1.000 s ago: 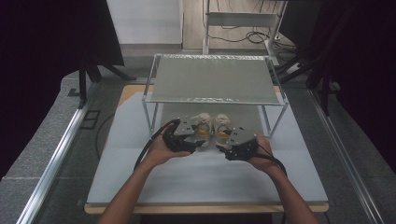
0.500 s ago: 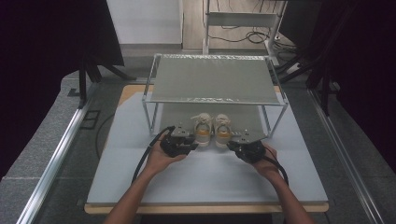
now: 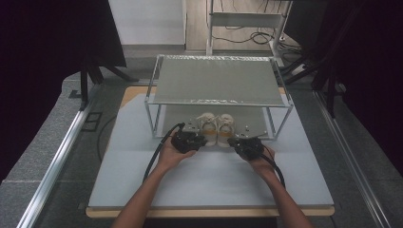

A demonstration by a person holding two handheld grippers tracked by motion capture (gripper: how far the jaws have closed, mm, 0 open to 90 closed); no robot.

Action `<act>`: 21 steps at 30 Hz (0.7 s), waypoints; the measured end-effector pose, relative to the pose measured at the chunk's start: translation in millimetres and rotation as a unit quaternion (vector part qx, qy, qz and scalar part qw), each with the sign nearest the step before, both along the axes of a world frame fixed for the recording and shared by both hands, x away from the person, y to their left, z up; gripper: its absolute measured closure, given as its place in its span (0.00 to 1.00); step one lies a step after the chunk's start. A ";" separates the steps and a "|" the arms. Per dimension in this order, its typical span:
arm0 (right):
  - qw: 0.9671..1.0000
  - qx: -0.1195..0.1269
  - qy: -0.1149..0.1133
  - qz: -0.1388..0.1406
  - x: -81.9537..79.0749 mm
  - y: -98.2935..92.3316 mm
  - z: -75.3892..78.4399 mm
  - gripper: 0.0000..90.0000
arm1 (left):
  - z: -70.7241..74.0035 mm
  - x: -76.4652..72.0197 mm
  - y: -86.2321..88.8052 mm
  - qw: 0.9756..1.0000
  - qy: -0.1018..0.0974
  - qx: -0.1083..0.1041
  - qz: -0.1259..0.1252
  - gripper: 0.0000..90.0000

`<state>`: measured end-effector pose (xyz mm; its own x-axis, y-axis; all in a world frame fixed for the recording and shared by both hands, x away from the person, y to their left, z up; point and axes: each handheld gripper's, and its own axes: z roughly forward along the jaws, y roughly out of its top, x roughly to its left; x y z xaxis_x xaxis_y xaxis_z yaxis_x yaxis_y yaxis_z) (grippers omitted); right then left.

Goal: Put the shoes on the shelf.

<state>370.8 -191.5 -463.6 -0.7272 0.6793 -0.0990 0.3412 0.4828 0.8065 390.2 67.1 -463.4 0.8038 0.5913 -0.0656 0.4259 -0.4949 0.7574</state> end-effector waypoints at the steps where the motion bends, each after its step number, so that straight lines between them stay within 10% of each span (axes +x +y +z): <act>1: 1.000 0.001 0.000 -0.003 0.6 0.7 -0.3 0.98 | 0.2 2.0 -0.7 1.000 0.000 0.002 0.001 0.84; 21: 0.997 0.033 -0.016 -0.072 25.7 3.8 -13.6 0.93 | -0.1 29.9 -15.7 1.000 0.019 0.003 0.017 0.80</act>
